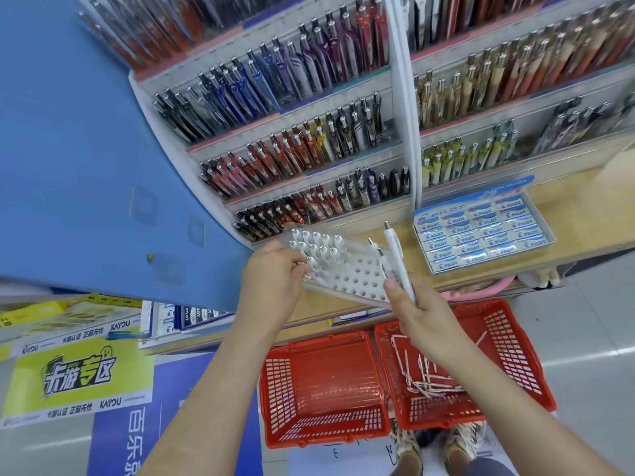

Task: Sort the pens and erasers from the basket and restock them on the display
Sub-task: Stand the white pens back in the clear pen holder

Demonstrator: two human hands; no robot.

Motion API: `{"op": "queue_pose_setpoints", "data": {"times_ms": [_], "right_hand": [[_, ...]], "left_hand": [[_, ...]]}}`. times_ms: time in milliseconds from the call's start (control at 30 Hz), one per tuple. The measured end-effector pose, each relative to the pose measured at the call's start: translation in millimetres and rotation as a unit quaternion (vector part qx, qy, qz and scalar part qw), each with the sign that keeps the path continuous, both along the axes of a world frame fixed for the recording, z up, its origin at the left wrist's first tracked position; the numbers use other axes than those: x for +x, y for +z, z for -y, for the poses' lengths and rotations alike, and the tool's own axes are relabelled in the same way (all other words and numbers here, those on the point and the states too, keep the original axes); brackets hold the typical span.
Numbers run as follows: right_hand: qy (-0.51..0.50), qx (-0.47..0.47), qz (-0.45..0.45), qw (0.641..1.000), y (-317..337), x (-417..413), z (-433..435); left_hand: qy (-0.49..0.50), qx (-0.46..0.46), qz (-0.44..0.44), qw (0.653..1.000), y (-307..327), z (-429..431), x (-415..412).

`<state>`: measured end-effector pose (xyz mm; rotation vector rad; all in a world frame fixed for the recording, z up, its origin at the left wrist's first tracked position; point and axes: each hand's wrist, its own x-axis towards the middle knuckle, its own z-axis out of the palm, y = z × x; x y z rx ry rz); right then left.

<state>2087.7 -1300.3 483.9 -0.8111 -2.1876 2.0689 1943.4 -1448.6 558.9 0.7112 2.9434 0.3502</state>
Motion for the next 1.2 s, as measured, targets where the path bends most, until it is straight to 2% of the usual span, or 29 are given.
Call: {"op": "queue_pose_setpoints", "data": {"times_ms": [167,333,433,500,567,633,733,900,1067,1200], "right_hand": [[-0.035,-0.161,0.005,0.986,20,-5,3],[-0.016,-0.206,0.012,0.978,34,-2,0],[0.025,-0.233,0.007,0.972,44,2,-6],[0.062,-0.244,-0.001,0.968,52,4,-9],[0.088,-0.249,-0.007,0.964,61,5,-10],[0.098,-0.242,-0.014,0.965,69,5,-9],[0.090,-0.214,-0.016,0.972,74,6,-11],[0.065,-0.191,-0.002,0.979,77,9,-11],[0.050,-0.185,0.021,0.981,72,11,-10],[0.010,-0.179,0.013,0.984,69,9,-9]], "left_hand": [[0.022,-0.002,0.020,1.000,-2,-1,7],[0.039,-0.021,0.034,0.998,5,-4,8],[0.071,0.068,0.038,0.994,20,-10,19],[0.107,0.205,0.154,0.961,31,-21,28],[0.131,0.313,0.303,0.891,41,-33,37],[0.125,0.355,0.353,0.856,47,-38,42],[0.120,0.377,0.331,0.857,50,-34,42],[0.140,0.369,0.276,0.877,54,-25,42],[0.091,0.367,0.324,0.867,59,-11,40],[0.074,0.330,0.303,0.891,65,0,33]]}}
